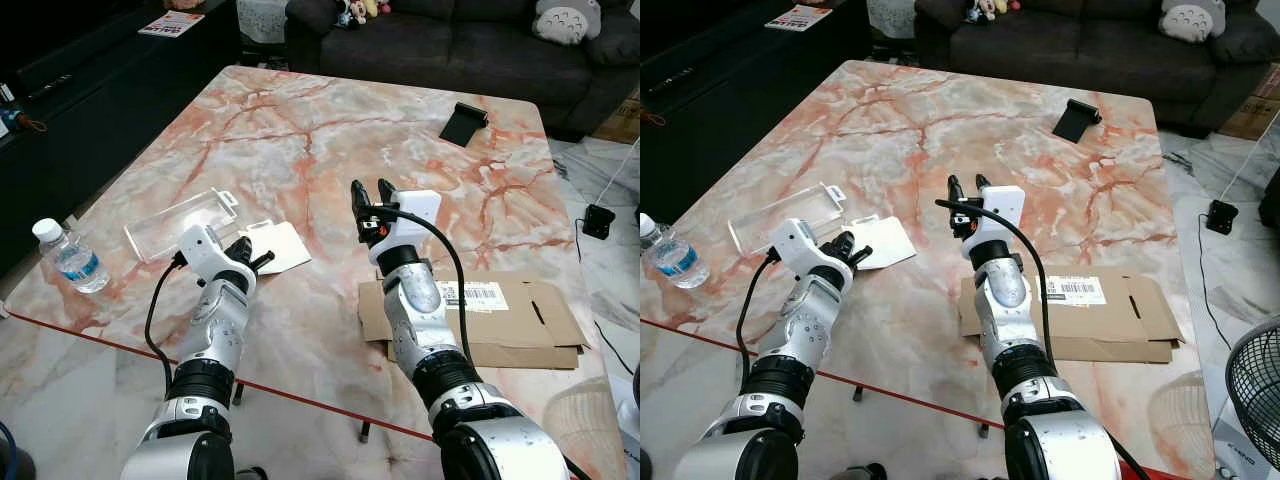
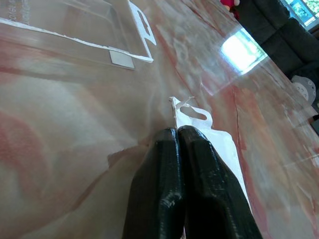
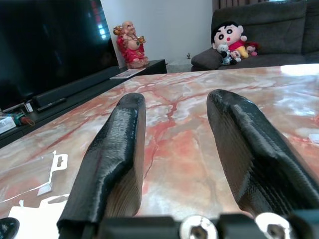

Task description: Picking trash to rubbish bin

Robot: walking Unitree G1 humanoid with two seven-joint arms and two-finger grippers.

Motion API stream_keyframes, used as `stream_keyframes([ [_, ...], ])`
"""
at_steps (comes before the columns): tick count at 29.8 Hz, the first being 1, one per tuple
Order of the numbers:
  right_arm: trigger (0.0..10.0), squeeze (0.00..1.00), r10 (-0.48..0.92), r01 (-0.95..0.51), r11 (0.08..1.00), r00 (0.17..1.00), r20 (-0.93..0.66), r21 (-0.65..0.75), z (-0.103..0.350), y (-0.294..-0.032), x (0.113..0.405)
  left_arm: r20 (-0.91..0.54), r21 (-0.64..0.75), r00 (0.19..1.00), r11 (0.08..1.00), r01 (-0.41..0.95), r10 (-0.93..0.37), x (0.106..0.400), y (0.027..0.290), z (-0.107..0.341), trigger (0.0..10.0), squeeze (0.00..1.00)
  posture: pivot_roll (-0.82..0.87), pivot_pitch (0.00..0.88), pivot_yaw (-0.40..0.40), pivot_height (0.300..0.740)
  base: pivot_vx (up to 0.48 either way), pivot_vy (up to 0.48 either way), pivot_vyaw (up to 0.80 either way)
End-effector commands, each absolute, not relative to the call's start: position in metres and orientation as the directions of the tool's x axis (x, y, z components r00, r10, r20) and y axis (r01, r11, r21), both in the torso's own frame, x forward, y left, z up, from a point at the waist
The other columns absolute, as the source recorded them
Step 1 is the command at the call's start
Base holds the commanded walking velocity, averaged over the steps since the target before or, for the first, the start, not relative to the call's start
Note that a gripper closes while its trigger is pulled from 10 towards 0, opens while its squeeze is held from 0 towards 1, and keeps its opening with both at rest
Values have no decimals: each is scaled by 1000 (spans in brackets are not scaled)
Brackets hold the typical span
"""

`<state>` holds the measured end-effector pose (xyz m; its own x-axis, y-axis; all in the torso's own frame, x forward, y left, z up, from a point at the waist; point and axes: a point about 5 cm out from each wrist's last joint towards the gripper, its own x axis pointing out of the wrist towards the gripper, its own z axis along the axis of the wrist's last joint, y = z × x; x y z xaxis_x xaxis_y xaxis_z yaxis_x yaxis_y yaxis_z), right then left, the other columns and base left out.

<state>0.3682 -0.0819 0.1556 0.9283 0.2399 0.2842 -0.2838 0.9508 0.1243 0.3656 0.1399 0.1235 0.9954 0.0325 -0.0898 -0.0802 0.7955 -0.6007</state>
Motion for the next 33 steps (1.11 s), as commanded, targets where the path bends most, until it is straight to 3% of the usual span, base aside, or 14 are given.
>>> stream_keyframes([
  [1, 10000, 0, 237, -280, 951, 933, 270, 133, 153, -82, 368, -52, -576, 998, 816, -50, 24, 367, 137, 132, 0, 0, 118, 114, -7, 740, 0, 0, 0],
  [5, 10000, 0, 234, -277, 951, 934, 270, 134, 153, -82, 368, 33, -416, 999, 909, -8, 24, 367, 134, 145, 0, 0, 119, 114, -7, 740, 0, 0, 0],
  [6, 10000, 0, 231, -275, 952, 934, 274, 136, 154, -83, 368, 153, -171, 988, 985, 24, 3, 364, 131, 159, 0, 0, 119, 114, -7, 740, 0, 0, 0],
  [8, 10000, 0, 229, -274, 952, 933, 276, 137, 154, -83, 368, 202, -97, 979, 995, 39, -19, 363, 127, 165, 314, 0, 120, 112, -9, 740, 0, 0, 0],
  [10, 10000, 0, 221, -268, 953, 933, 284, 139, 156, -84, 369, 289, -33, 957, 999, 40, -28, 360, 123, 178, 8431, 0, 119, 109, -8, 740, 0, 0, 0],
  [11, 10000, 0, 217, -265, 954, 933, 287, 140, 156, -84, 369, 309, -9, 951, 999, 33, -29, 360, 123, 182, 10000, 0, 119, 109, -8, 740, 0, 0, 0],
  [17, 10000, 0, 190, -250, 956, 927, 323, 154, 162, -88, 369, 393, 127, 919, 991, -43, -10, 357, 125, 195, 10000, 0, 118, 107, -8, 740, 0, 0, 0],
  [19, 10000, 0, 171, -242, 956, 919, 354, 165, 168, -90, 369, 447, 249, 894, 965, -85, -37, 355, 125, 199, 10000, 0, 120, 104, -8, 740, 0, 0, 0],
  [33, 10000, 0, 155, -227, 962, 914, 375, 155, 171, -93, 369, 472, 294, 881, 948, -124, -31, 350, 135, 195, 10000, 0, 113, 84, 5, 740, 0, 0, 0],
])
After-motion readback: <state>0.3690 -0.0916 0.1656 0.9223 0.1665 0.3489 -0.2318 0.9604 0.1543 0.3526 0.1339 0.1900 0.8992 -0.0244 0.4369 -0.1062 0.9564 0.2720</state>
